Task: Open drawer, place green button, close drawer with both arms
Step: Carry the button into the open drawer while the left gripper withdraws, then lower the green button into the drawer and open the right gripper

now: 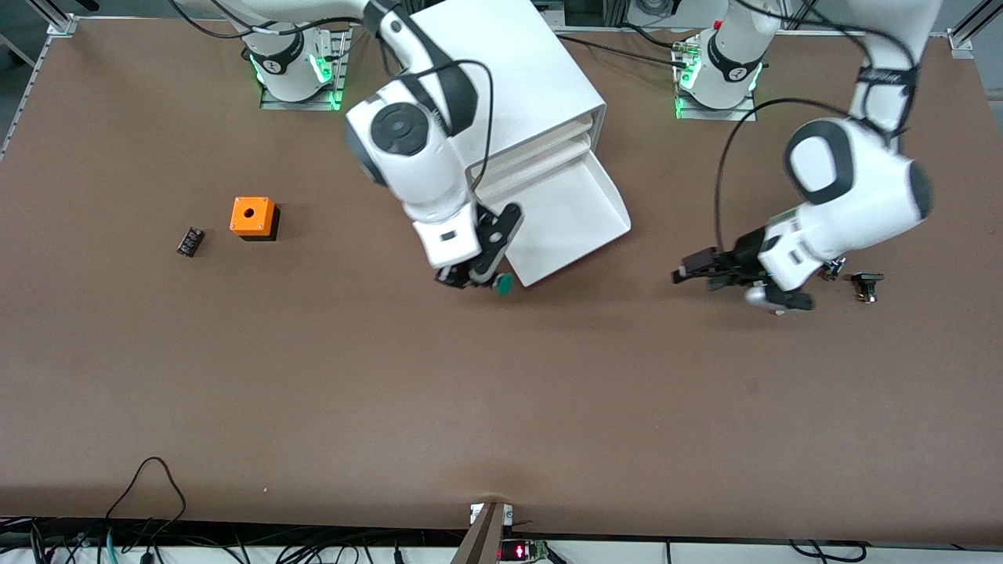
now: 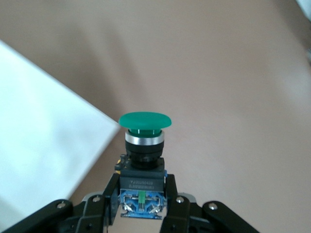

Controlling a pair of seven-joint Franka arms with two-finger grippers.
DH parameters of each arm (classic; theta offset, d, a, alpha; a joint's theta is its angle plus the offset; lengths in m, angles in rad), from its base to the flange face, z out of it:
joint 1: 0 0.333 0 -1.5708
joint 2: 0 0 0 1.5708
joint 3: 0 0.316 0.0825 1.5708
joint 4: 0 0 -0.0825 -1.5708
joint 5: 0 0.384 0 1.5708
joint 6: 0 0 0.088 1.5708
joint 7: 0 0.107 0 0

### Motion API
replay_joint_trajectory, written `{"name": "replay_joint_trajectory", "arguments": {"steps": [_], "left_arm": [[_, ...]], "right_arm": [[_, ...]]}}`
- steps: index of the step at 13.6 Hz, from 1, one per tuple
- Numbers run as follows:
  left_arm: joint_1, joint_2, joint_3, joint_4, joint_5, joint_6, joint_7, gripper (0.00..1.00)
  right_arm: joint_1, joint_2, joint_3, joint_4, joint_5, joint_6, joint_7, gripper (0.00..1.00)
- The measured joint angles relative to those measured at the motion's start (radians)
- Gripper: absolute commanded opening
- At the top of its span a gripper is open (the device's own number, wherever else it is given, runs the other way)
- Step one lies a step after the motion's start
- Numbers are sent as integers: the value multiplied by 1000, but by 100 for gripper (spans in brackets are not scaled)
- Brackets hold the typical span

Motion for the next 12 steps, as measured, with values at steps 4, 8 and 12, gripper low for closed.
{"name": "replay_joint_trajectory", "arguments": {"steps": [4,8,12], "left_arm": [[2,-166,92,37,360,-190,-8,100],[3,-212,170,130,558,-329,-7,100],[-6,-212,161,155,630,-345,-8,100]], "right_arm": [[143,47,-1,117,-59,-129,-145,20],[207,107,-4,161,-88,-166,-341,20],[226,167,-4,164,-146,-166,-425,20]]}}
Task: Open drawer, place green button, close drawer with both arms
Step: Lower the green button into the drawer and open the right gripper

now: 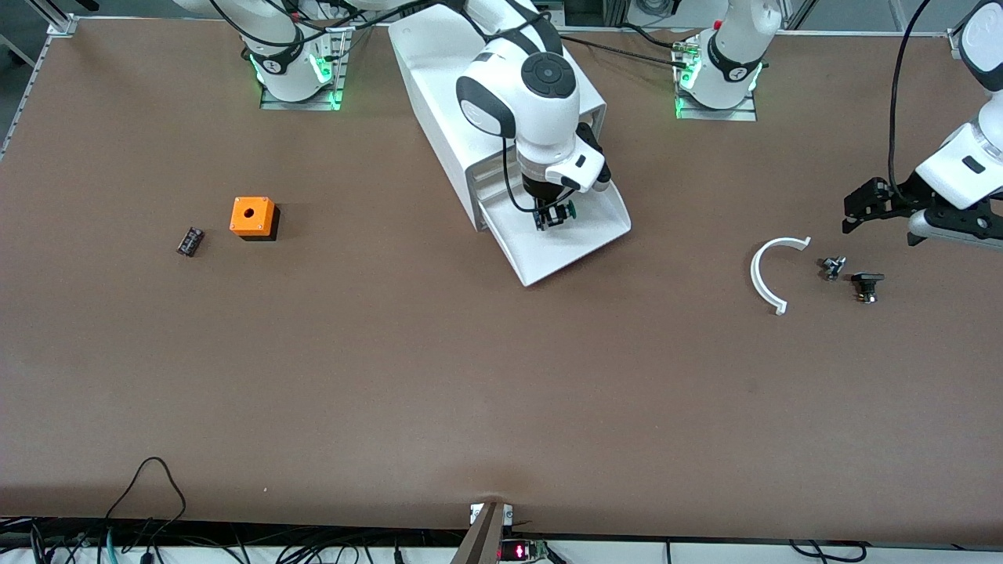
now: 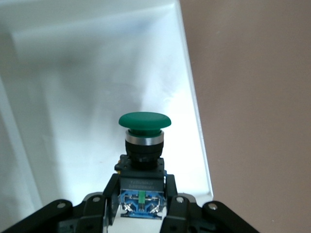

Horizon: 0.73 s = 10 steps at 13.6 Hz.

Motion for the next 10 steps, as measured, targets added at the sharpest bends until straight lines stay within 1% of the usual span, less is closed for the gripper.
{"name": "replay_joint_trajectory", "arguments": {"steps": [4,5,6,7,10], "left_arm": [[-3,0,-13,6,1,-7,0,100],[-4,0,-18,10,1,-10,0,100],[-5,0,-20,13,1,-12,0,100],[-5,0,-21,14,1,-12,-1,100],[-4,0,-21,15,1,-15,-1,100]], "right_arm": [[11,50,-1,6,-11,24,-8,20],[15,55,-1,10,-11,28,-8,29],[18,59,-2,14,-11,28,-8,60],[22,62,-2,16,-11,28,-2,100],[35,62,-2,18,-11,28,72,100]]}}
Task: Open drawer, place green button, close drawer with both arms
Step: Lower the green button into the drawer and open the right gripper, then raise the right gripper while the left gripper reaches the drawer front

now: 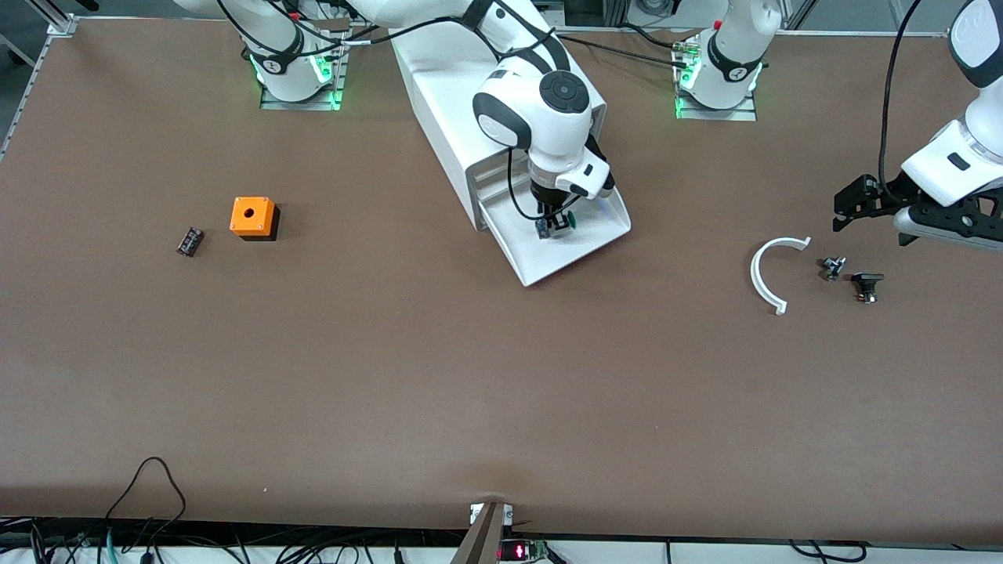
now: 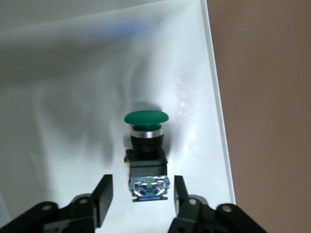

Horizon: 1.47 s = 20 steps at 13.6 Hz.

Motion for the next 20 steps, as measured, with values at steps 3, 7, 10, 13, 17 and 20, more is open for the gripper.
{"name": "replay_joint_trajectory", "arguments": {"steps": [3,7,10,13,17,20], "left_arm": [[0,0,0,1,0,-3,-2,100],[1,0,0,1,0,-10,-16,100],[5,9,1,1,0,-9,-16,100],[0,26,-12,-3,0,-9,-75,100],[-23,103,-147,-48,0,62,-384,100],[-78,211,-194,-58,0,201,-548,100]], "right_arm": [[12,-1,-7,13,0,-1,23,100],[13,-45,-27,53,7,-27,34,100],[-8,-142,-60,61,64,-51,54,100],[-58,-219,-136,62,120,-54,165,100],[-96,-265,-172,46,126,-64,512,100],[-102,-266,-211,-9,126,-69,704,100]]}}
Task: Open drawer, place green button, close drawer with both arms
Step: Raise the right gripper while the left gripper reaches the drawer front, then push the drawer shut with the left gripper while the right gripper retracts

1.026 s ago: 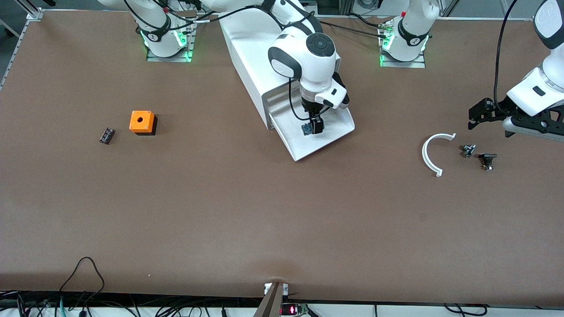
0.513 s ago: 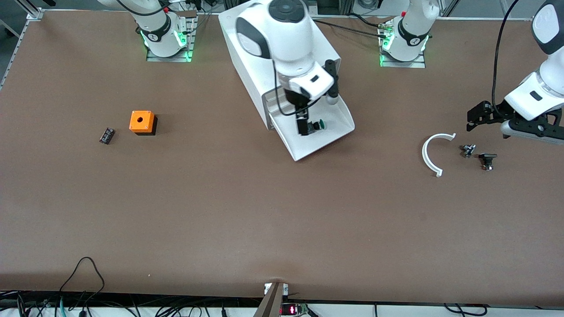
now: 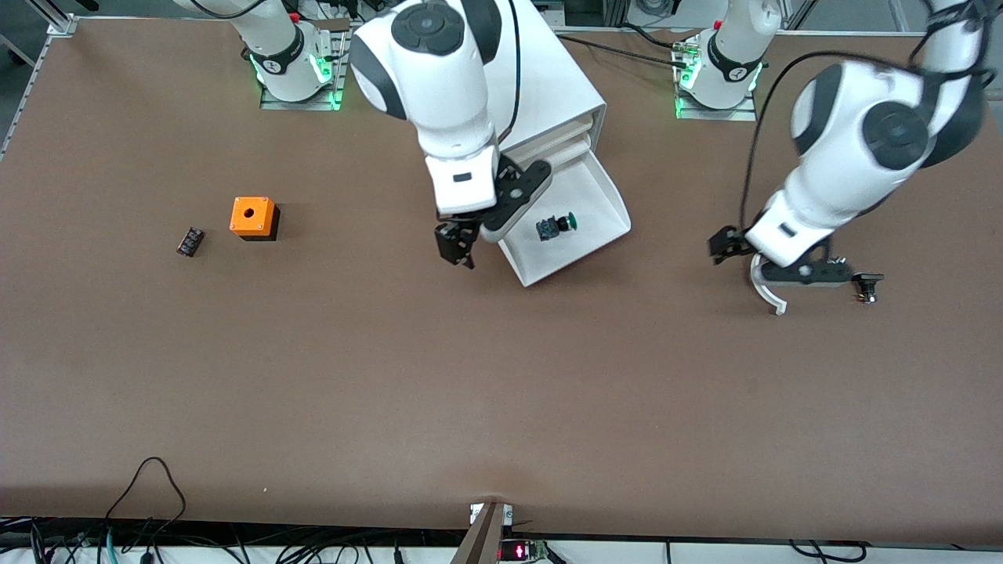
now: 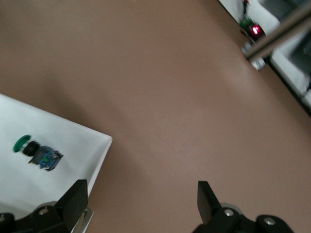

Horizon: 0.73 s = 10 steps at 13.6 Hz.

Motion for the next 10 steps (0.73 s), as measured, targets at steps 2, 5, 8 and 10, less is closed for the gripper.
{"name": "replay_joint_trajectory", "arguments": {"steps": [2,5,8,10], "left_arm": [[-36,79,-13,-3,0,111,-105,100],[-102,201,-18,-18,0,295,-252,100],[-157,298,-20,-28,0,408,-349,100],[-186,323,-34,-44,-1,418,-387,100]], "right_arm": [[-24,-1,-35,-24,0,0,116,100],[-96,-6,-69,-63,0,-19,216,100],[-179,-26,-83,-99,0,-120,267,100],[-242,-48,-88,-113,0,-169,272,100]]}}
